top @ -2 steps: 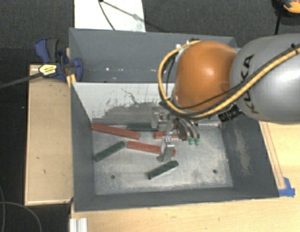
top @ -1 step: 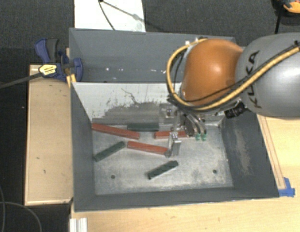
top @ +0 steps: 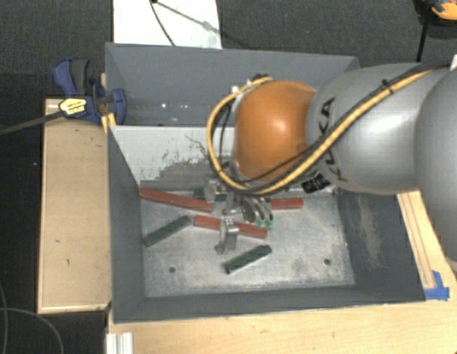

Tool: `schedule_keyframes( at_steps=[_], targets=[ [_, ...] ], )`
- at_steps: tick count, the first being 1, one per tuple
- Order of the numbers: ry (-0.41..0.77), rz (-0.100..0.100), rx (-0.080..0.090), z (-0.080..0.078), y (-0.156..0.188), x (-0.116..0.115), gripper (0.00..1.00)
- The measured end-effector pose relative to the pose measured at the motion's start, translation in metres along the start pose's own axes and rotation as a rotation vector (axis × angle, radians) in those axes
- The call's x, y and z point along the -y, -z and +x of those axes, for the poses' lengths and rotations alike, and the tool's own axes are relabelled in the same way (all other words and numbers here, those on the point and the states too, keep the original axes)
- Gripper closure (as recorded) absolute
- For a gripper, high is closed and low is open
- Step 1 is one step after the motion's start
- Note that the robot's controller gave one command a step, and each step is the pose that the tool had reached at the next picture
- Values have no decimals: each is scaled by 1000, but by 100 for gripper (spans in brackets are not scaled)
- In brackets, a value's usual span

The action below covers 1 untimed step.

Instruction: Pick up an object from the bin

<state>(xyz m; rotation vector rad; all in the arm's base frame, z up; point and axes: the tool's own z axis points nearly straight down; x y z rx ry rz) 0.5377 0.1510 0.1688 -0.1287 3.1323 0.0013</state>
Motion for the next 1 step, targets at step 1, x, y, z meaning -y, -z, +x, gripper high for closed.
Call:
schedule_keyframes(
  at_steps=[1],
  targets=[
    [6,-6,-2,-6,-52,9,0]
  ],
)
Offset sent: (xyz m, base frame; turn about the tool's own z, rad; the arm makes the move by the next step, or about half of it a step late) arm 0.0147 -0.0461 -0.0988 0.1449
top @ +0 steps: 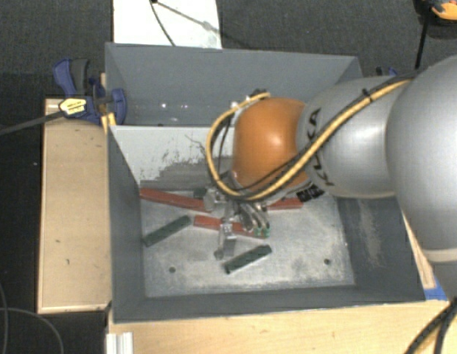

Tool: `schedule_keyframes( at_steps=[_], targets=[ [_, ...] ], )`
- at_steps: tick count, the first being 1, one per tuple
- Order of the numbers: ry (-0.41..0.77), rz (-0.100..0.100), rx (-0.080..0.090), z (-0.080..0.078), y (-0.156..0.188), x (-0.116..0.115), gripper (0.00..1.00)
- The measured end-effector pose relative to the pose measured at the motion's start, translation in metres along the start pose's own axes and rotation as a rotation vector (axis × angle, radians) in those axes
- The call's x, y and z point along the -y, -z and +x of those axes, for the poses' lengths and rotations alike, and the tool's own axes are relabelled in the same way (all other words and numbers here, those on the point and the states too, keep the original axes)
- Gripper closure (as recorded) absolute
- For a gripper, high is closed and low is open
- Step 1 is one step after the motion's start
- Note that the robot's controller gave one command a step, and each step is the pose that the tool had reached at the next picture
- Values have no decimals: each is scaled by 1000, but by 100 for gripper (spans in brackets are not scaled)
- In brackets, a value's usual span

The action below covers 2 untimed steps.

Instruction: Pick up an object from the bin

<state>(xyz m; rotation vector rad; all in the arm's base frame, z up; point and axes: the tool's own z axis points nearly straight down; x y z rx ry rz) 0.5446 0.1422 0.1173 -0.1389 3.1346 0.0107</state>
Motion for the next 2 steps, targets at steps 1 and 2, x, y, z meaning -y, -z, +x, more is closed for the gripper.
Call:
schedule_keyframes(
  at_steps=[1,2],
  targets=[
    [-155,6,-3,-5,-46,38,100],
    [-157,6,-3,-5,-46,38,100]
  ],
)
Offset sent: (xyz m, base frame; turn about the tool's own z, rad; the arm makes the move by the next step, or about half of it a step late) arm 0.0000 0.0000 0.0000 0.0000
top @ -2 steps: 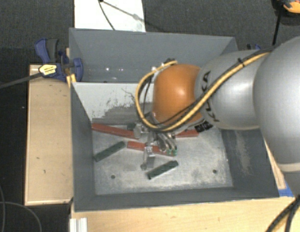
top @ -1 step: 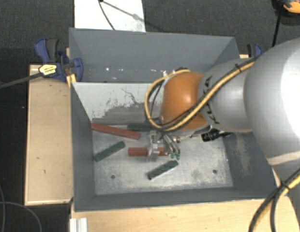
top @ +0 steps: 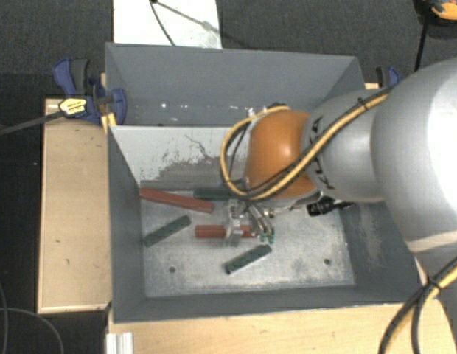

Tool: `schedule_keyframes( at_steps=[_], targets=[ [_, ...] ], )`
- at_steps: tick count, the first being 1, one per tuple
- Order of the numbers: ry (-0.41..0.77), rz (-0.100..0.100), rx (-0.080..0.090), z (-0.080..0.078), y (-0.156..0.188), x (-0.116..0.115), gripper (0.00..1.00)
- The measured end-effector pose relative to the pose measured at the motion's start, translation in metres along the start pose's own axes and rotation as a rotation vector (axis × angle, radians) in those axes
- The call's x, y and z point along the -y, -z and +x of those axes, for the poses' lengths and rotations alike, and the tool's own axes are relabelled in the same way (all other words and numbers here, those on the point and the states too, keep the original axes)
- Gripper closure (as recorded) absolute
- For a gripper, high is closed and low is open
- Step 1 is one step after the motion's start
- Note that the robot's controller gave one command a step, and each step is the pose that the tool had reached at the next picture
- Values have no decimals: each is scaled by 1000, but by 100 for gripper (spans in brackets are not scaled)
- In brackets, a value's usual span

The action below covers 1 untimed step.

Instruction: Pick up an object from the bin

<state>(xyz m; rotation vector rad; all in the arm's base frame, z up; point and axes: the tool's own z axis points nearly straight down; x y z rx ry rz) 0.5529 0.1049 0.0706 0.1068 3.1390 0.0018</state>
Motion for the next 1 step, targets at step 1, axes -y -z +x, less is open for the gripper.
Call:
schedule_keyframes(
  at_steps=[1],
  targets=[
    [16,0,2,2,143,22,100]
  ],
)
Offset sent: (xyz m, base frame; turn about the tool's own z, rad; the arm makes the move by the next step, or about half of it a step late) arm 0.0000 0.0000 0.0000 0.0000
